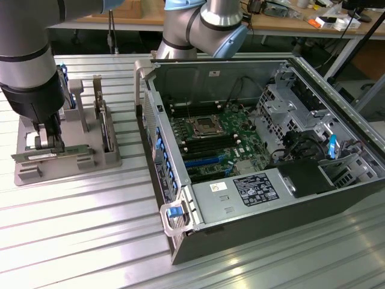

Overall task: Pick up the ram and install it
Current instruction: 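Pick up the ram and move it above insertion slot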

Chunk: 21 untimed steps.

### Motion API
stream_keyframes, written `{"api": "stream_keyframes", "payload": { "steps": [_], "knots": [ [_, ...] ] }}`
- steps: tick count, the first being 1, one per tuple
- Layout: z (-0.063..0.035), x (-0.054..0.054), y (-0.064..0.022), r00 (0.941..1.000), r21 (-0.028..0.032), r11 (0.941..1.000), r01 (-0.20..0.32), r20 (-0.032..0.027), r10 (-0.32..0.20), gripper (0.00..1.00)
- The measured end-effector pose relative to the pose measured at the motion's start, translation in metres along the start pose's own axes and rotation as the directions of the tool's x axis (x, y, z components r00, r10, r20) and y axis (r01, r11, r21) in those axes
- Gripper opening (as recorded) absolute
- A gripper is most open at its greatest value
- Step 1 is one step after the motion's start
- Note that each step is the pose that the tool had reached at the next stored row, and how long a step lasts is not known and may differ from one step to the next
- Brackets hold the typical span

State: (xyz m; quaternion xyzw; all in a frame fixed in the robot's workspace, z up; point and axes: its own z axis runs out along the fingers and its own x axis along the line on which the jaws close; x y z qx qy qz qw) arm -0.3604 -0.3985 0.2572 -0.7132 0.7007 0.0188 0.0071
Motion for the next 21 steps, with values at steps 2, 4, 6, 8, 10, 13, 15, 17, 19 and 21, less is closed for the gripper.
{"api": "stream_keyframes", "payload": {
  "steps": [2, 4, 6, 8, 10, 13, 15, 17, 19, 21],
  "knots": [
    [-0.0029, 0.0, 0.0, 1.0, 0.0, 1.0, 0.0, 0.0, 0.0, 0.12],
    [-0.0057, 0.0, 0.0, 1.0, -0.0001, 1.0, 0.0, 0.0, 0.0, 0.12],
    [-0.0113, 0.0, 0.0001, 1.0, 0.0, 1.0, 0.0, 0.0, 0.0, 0.12],
    [-0.0156, -0.001, 0.0002, 1.0, -0.0001, 1.0, 0.0, 0.0, 0.0, 0.12],
    [-0.0227, -0.001, 0.0002, 1.0, 0.0, 1.0, 0.0, 0.0, 0.0, 0.12],
    [-0.0296, -0.001, 0.0003, 1.0, 0.0, 1.0, 0.0, 0.0, 0.0, 0.12],
    [-0.0353, -0.001, 0.0003, 1.0, 0.0, 1.0, 0.0, 0.0, 0.0, 0.12],
    [-0.0385, -0.001, 0.0003, 1.0, 0.0, 1.0, 0.0, 0.0001, 0.0, 0.12],
    [-0.0409, -0.002, 0.0004, 1.0, -0.0001, 1.0, 0.0, -0.0001, 0.0, 0.12],
    [-0.0453, -0.002, 0.0004, 1.0, 0.0, 1.0, 0.0, 0.0, 0.0, 0.12]
  ]
}}
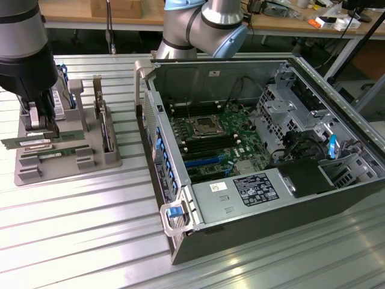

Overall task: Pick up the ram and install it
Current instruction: 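Pick up the ram and move it above insertion slot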

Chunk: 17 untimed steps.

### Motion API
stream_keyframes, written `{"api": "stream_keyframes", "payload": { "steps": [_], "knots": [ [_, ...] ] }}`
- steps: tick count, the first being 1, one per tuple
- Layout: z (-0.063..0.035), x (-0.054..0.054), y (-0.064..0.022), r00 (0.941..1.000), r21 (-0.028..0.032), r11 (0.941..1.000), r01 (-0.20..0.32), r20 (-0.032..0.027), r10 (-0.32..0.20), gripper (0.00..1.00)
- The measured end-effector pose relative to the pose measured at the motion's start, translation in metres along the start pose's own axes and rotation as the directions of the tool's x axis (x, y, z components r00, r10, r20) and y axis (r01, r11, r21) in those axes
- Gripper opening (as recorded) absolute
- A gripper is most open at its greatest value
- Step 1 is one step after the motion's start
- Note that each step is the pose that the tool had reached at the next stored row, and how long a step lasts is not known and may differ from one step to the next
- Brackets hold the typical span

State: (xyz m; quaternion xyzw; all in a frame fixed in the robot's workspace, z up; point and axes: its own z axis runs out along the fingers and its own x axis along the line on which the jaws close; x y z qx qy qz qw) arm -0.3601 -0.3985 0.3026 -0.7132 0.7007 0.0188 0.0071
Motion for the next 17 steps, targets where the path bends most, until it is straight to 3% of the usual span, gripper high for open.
{"api": "stream_keyframes", "payload": {
  "steps": [6, 17],
  "knots": [
    [-0.0192, -0.001, 0.0003, 1.0, -0.0001, 1.0, 0.0, -0.0001, 0.0, 0.12],
    [-0.0414, -0.002, 0.0007, 1.0, 0.0001, 1.0, 0.0, 0.0, 0.0, 0.12]
  ]
}}
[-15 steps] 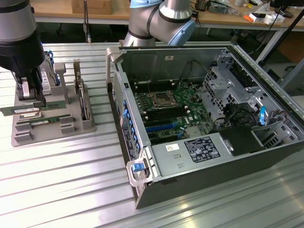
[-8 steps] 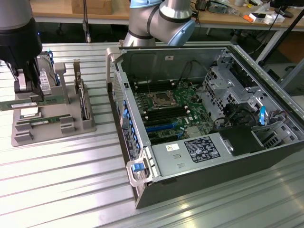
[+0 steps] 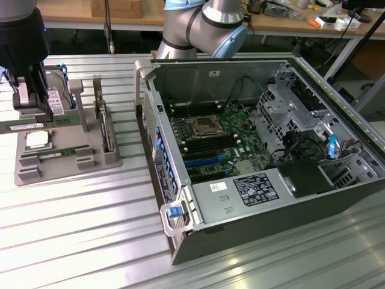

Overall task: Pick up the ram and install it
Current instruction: 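Pick up the ram and move it above insertion slot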

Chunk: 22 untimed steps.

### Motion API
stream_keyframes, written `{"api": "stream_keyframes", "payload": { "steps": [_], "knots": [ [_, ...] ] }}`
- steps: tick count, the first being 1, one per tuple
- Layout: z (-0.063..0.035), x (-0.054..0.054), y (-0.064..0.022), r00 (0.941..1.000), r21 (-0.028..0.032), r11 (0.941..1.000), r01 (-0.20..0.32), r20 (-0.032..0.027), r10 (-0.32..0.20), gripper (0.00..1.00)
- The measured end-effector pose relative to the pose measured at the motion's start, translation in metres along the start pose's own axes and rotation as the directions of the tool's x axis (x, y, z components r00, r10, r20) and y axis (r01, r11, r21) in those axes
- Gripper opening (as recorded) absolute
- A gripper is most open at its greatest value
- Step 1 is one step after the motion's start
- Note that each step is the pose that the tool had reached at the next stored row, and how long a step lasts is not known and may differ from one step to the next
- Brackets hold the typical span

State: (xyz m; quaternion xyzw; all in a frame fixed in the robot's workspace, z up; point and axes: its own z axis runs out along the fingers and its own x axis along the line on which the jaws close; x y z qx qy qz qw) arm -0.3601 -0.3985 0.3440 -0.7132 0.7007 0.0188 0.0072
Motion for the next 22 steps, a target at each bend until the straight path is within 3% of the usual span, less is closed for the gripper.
{"api": "stream_keyframes", "payload": {
  "steps": [7, 22],
  "knots": [
    [-0.0186, -0.001, 0.0003, 1.0, -0.0001, 1.0, 0.0, 0.0, 0.0, 0.12],
    [-0.0486, -0.002, 0.0007, 1.0, -0.0001, 1.0, 0.0, 0.0, 0.0, 0.12]
  ]
}}
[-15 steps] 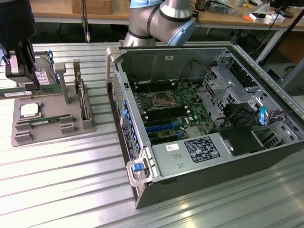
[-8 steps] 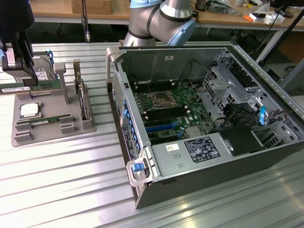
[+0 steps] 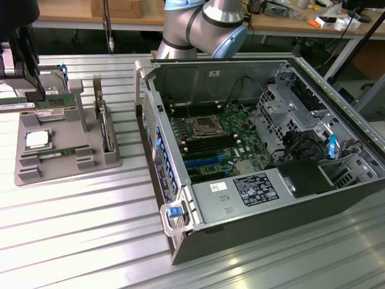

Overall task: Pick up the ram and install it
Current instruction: 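Pick up the ram and move it above insertion slot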

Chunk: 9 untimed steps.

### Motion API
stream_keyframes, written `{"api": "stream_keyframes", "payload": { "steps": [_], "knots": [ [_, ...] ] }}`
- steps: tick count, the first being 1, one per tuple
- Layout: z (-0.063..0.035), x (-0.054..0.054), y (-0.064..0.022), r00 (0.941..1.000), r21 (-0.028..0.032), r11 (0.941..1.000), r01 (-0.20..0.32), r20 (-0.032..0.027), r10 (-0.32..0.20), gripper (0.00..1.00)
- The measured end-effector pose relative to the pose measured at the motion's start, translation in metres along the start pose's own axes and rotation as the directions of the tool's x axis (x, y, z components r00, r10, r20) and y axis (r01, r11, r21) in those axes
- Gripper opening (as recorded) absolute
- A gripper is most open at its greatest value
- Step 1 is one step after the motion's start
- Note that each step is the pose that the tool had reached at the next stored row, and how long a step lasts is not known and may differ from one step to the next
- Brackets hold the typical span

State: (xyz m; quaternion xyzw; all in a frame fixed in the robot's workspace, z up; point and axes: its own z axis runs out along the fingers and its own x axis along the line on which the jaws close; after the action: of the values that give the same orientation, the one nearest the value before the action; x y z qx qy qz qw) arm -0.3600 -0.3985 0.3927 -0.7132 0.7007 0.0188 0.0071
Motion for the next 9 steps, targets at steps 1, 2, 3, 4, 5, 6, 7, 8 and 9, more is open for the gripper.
{"api": "stream_keyframes", "payload": {
  "steps": [1, 2, 3, 4, 5, 6, 7, 8, 9],
  "knots": [
    [-0.0023, 0.0, 0.0, 1.0, 0.0001, 1.0, 0.0, 0.0, 0.0, 0.12],
    [-0.005, 0.0, 0.0001, 1.0, 0.0001, 1.0, 0.0, 0.0001, 0.0, 0.12],
    [-0.008, 0.0, 0.0001, 1.0, 0.0, 1.0, 0.0, 0.0, 0.0, 0.12],
    [-0.0094, 0.0, 0.0002, 1.0, 0.0001, 1.0, 0.0, 0.0, 0.0, 0.12],
    [-0.0109, 0.0, 0.0002, 1.0, 0.0, 1.0, 0.0, 0.0, 0.0, 0.12],
    [-0.0127, 0.0, 0.0002, 1.0, 0.0001, 1.0, 0.0, 0.0, 0.0, 0.12],
    [-0.0139, 0.0, 0.0002, 1.0, 0.0001, 1.0, 0.0, 0.0, 0.0, 0.12],
    [-0.0155, -0.001, 0.0002, 1.0, 0.0, 1.0, 0.0, 0.0, 0.0, 0.12],
    [-0.0177, -0.001, 0.0003, 1.0, 0.0001, 1.0, 0.0, 0.0001, 0.0, 0.12]
  ]
}}
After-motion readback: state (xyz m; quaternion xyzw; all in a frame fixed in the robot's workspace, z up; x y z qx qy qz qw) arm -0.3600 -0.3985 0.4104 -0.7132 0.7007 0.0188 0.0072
